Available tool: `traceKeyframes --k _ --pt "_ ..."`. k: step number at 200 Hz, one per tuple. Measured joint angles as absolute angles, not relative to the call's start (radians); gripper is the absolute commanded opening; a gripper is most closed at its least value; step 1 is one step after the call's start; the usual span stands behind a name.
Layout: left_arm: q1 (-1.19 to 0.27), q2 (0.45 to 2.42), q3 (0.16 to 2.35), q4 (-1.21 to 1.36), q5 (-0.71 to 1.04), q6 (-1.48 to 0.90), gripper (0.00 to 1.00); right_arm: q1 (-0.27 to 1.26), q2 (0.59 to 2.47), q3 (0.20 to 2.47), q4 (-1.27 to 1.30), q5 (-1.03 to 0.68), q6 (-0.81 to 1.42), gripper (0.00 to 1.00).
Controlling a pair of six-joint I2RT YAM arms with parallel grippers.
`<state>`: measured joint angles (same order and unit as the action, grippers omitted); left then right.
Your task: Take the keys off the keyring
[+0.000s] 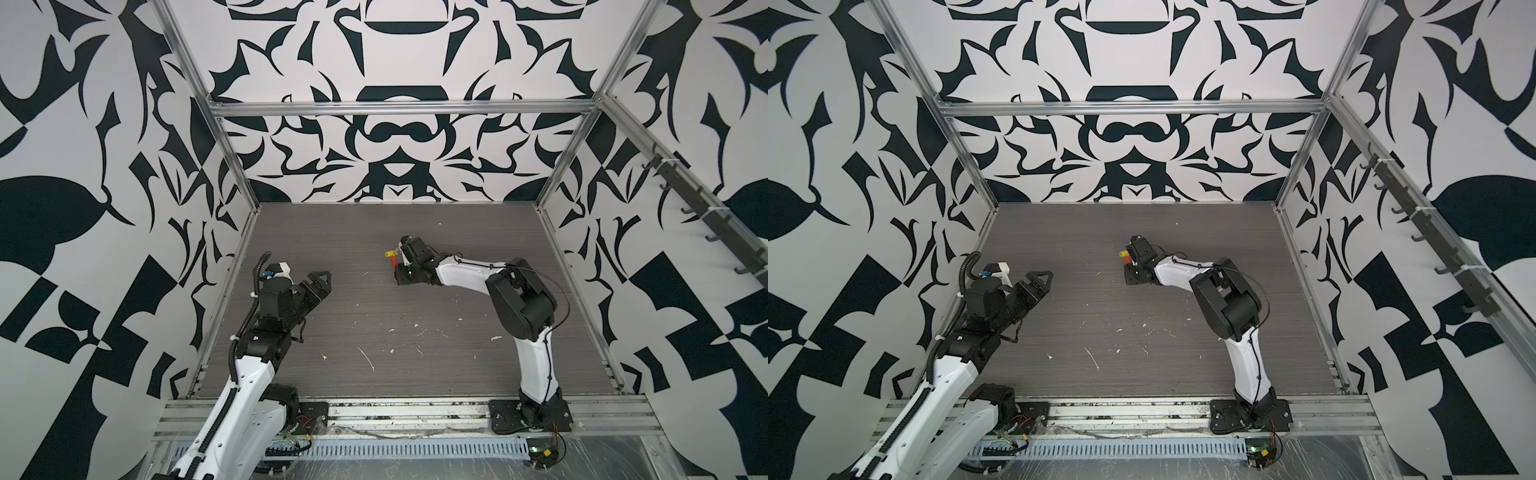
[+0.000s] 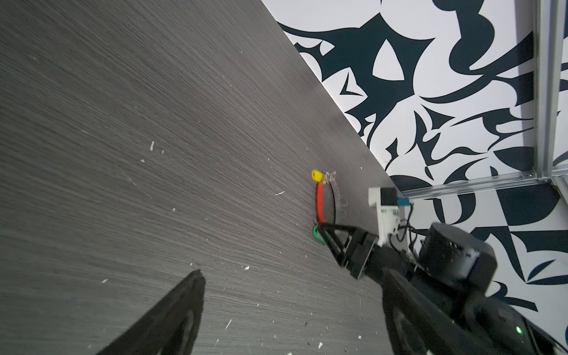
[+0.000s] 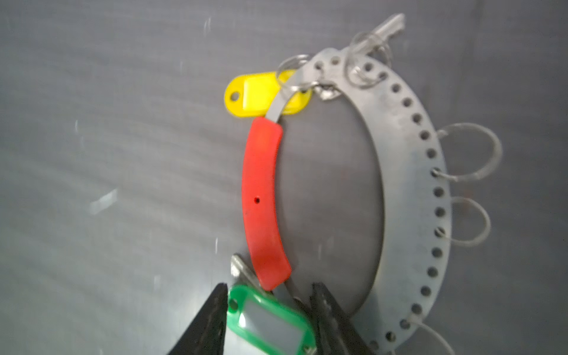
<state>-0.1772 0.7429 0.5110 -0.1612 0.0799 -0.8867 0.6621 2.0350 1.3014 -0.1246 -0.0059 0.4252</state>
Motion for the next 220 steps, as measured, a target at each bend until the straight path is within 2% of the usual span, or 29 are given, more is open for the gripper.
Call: traceKeyframes --k 45,66,88,110,158,220 --pt "-0.177 0.725 0.508 -0.159 0.099 -0.898 0.93 0.761 1.816 0.999 -0.081 0.004 0.461 0.44" --pt "-0.177 0.719 0.496 -0.155 0.106 -0.904 0.93 0.812 1.711 0.897 -0.094 0.023 0.478 0.49" --pt "-0.177 0.720 0.489 -0.150 0.117 -0.910 0.93 0.874 1.587 0.858 -0.141 0.109 0.487 0.50" --pt "-0.177 0.725 0.489 -0.138 0.124 -0.916 0.93 0.934 1.504 0.895 -0.219 0.255 0.505 0.46" --pt "-0.177 0.737 0.477 -0.107 0.132 -0.918 0.93 1.025 1.513 0.940 -0.363 0.494 0.638 0.48" --pt "-0.177 0.782 0.468 -0.078 0.148 -0.919 0.93 1.096 1.645 0.953 -0.391 0.547 0.701 0.51"
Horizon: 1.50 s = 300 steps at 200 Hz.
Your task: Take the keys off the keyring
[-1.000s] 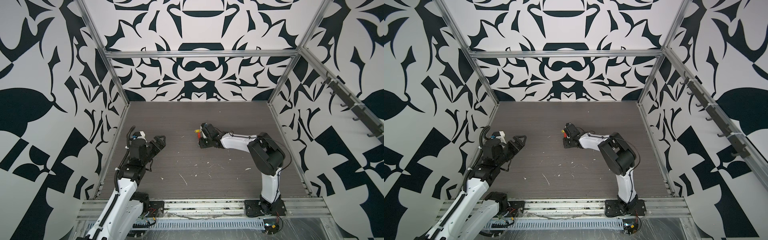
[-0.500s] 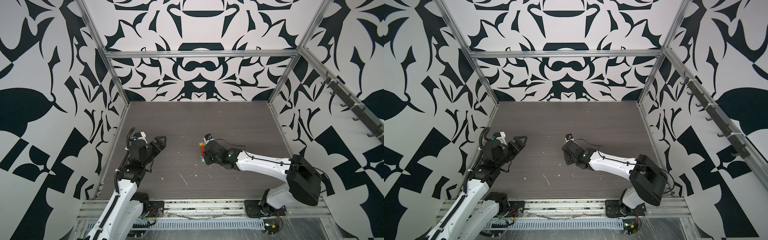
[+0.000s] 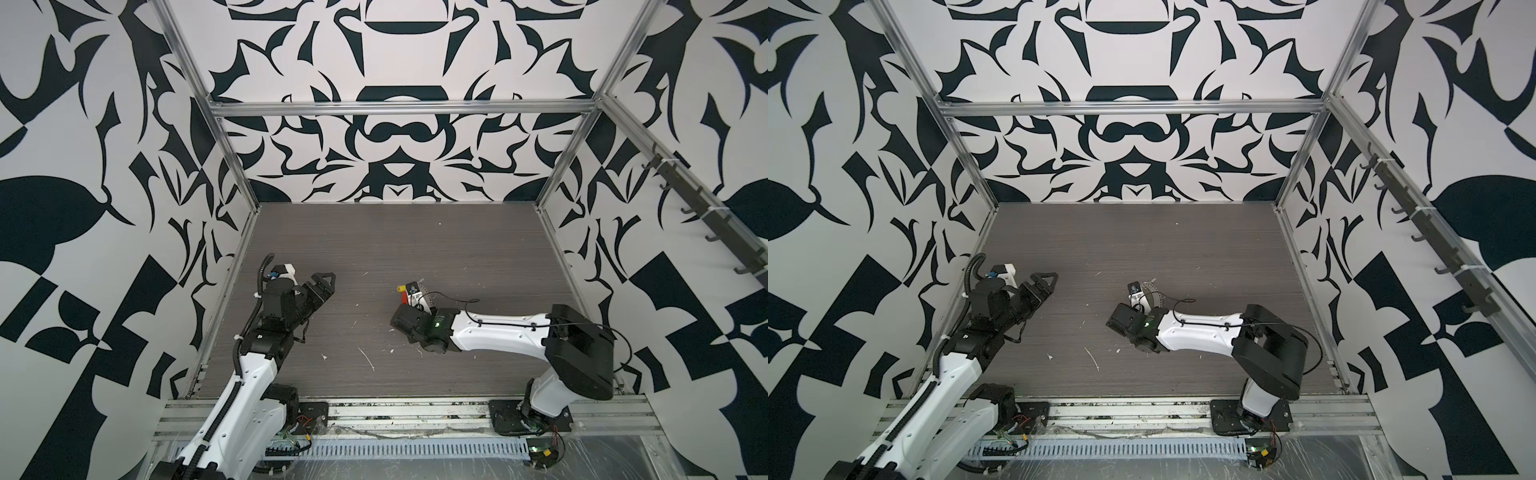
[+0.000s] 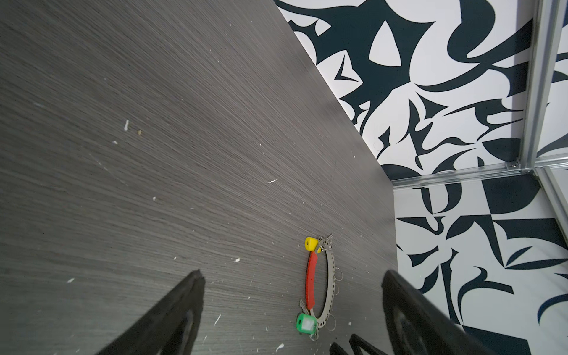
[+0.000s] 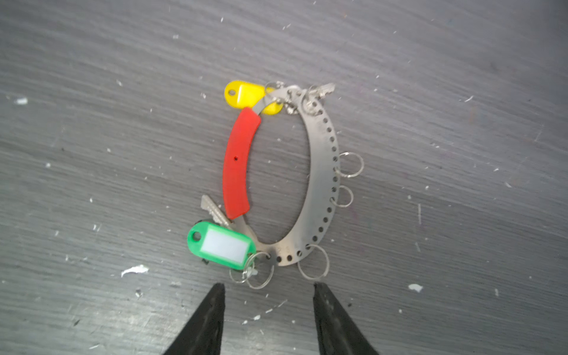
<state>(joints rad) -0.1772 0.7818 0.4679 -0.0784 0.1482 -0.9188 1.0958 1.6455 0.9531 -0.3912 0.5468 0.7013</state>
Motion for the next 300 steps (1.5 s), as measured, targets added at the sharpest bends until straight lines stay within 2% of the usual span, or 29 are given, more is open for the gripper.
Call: traceKeyframes --k 65,92,163,259,300 --pt "-0.177 0.778 0.463 -0.066 0.154 -0.919 0.93 1.101 1.750 1.002 -0.382 0.542 0.704 0.46" --pt "-0.177 0.773 0.455 -0.064 0.154 -0.918 0.93 1.101 1.776 1.007 -0.371 0.540 0.701 0.40" --pt "-0.177 0.767 0.452 -0.064 0.153 -0.916 0.93 1.092 1.793 1.013 -0.350 0.545 0.713 0.31" --pt "-0.177 0.764 0.452 -0.065 0.153 -0.916 0.93 1.081 1.794 0.962 -0.377 0.588 0.768 0.31" --pt "-0.177 0.761 0.452 -0.065 0.153 -0.916 0.93 1.074 1.767 0.923 -0.374 0.588 0.774 0.17"
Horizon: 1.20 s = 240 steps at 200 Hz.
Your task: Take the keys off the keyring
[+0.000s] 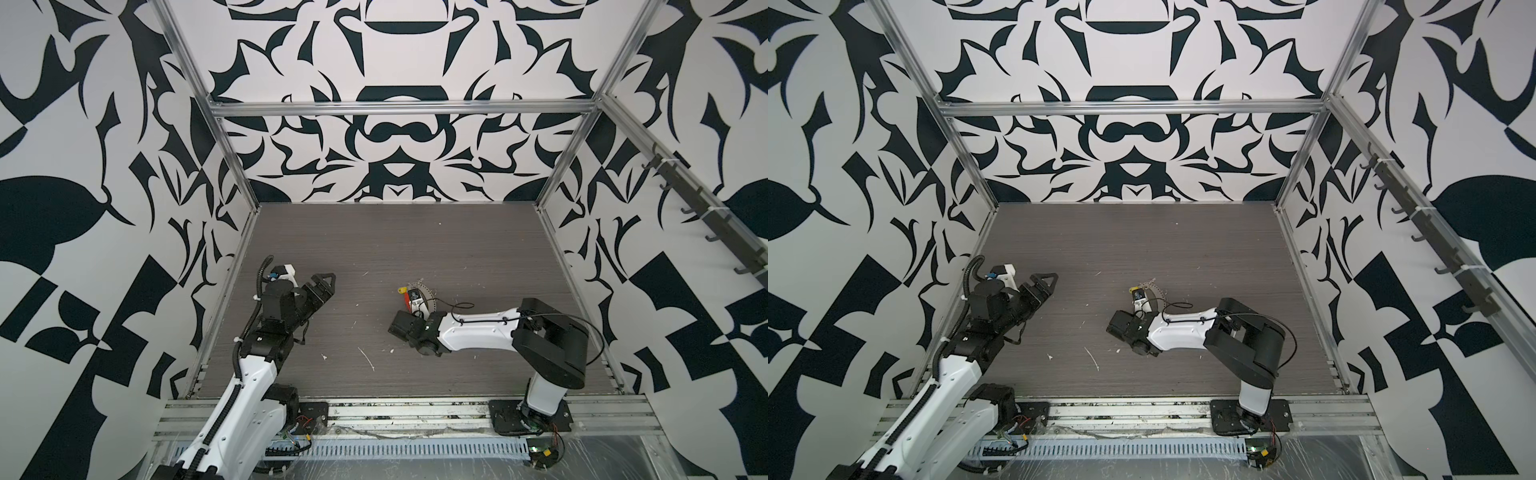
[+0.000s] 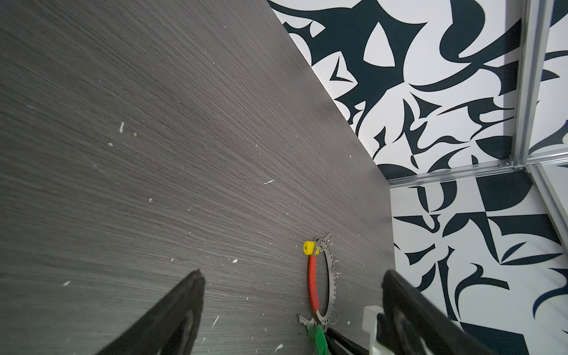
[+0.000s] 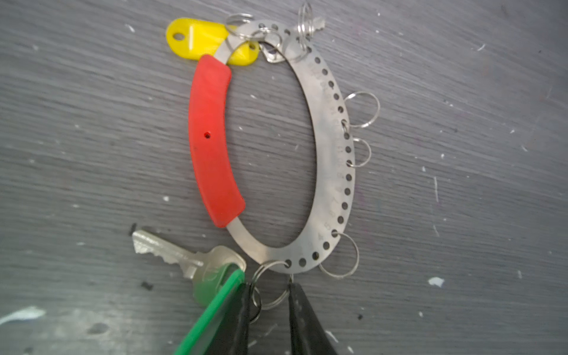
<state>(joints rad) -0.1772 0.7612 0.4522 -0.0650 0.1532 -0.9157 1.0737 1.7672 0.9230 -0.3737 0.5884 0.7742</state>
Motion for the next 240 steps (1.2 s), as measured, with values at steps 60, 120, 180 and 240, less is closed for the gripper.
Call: traceKeyframes --k 60,120,180,240 --pt "-0.177 0.757 0.452 -0.073 0.154 -0.916 0.93 1.020 1.694 0.877 -0.322 0.568 0.707 0.00" --pt "-0.177 0.742 0.452 -0.072 0.175 -0.915 0.93 0.943 1.520 0.765 -0.226 0.458 0.577 0.00" --pt "-0.195 0.728 0.445 0.009 0.261 -0.924 0.95 0.799 1.326 0.696 -0.123 0.194 0.397 0.00" --pt "-0.230 0.738 0.442 0.095 0.378 -0.919 0.80 0.719 1.252 0.696 -0.031 -0.152 0.261 0.00"
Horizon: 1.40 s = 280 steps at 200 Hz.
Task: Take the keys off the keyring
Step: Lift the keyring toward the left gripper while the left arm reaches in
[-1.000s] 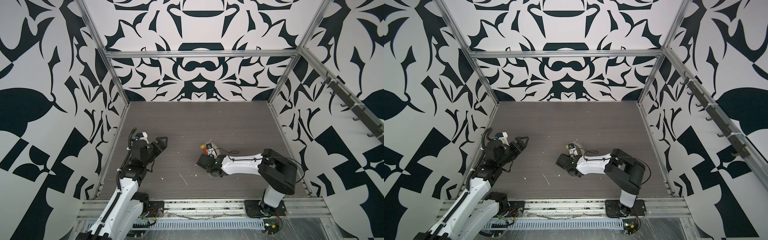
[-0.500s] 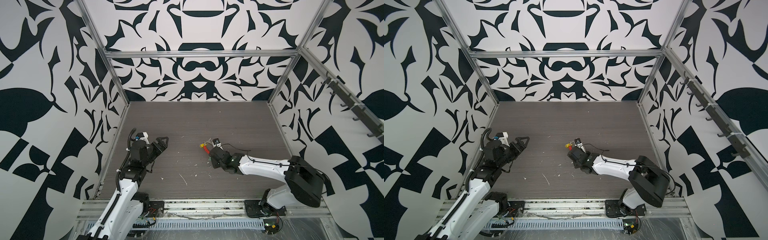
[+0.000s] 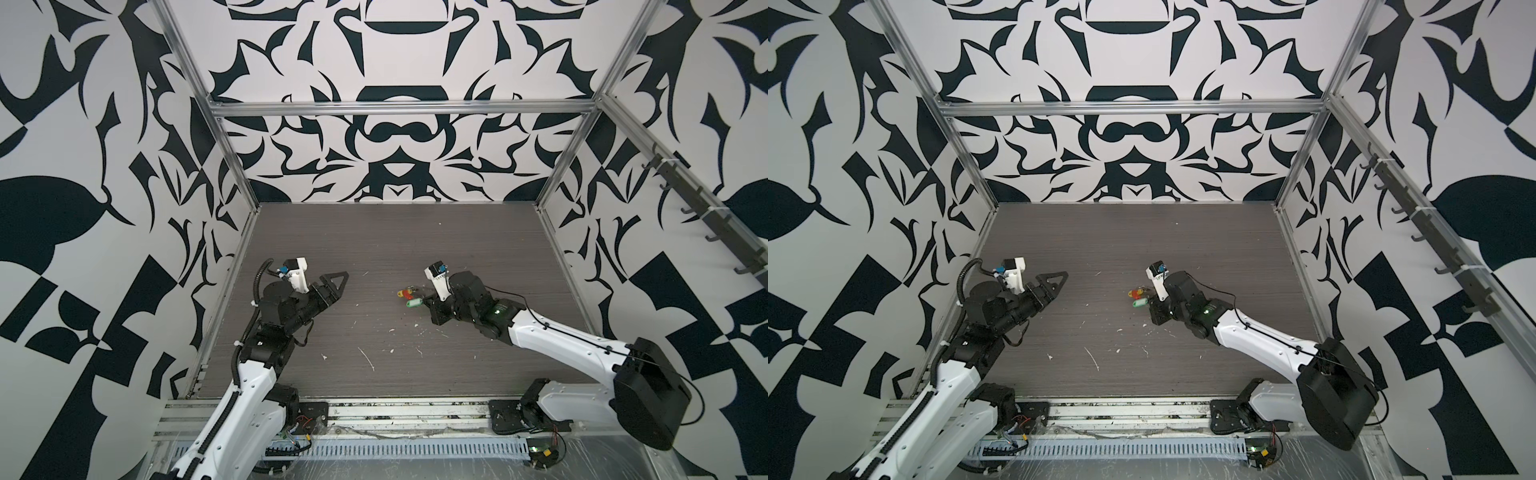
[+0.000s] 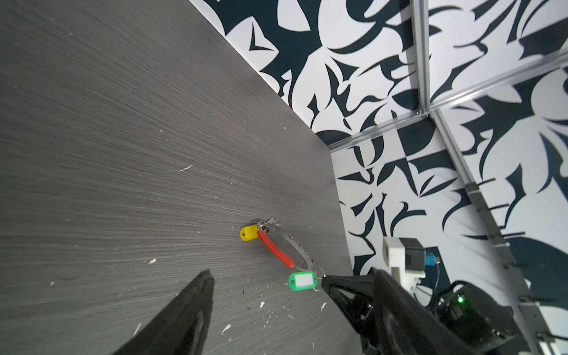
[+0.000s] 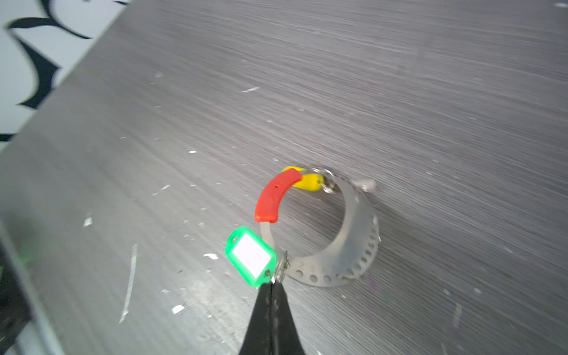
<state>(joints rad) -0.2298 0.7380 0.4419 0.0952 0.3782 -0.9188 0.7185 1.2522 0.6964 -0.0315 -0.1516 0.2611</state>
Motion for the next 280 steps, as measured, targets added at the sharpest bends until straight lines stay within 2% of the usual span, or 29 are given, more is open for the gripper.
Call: traceKeyframes --k 35,60,92,120,147,165,222,255,280 --pt "-0.271 0.801 0.455 0.131 0.447 -0.915 0.78 0.708 1.252 0.704 -0.003 -0.313 0.214 0.00" --pt "-0.345 0.826 0.473 0.147 0.458 -0.898 0.80 0.700 1.254 0.728 0.008 -0.409 0.187 0.00" --pt "-0.440 0.882 0.506 0.152 0.446 -0.860 0.76 0.677 1.254 0.751 0.032 -0.533 0.172 0.00" --pt "-0.508 0.918 0.527 0.151 0.437 -0.817 0.64 0.649 1.259 0.770 0.051 -0.646 0.170 0.00" --pt "-0.558 0.947 0.554 0.152 0.446 -0.764 0.61 0.633 1.275 0.793 0.083 -0.750 0.173 0.00" --pt "-0.580 0.966 0.575 0.154 0.462 -0.737 0.54 0.627 1.300 0.814 0.101 -0.820 0.176 0.00" --pt "-0.598 0.956 0.583 0.195 0.527 -0.665 0.48 0.617 1.340 0.839 0.139 -0.986 0.186 0.00" --pt "-0.599 0.939 0.582 0.239 0.594 -0.630 0.28 0.616 1.327 0.839 0.158 -1.041 0.202 0.00" --pt "-0.599 0.936 0.580 0.253 0.629 -0.619 0.27 0.615 1.307 0.839 0.174 -1.070 0.214 0.00"
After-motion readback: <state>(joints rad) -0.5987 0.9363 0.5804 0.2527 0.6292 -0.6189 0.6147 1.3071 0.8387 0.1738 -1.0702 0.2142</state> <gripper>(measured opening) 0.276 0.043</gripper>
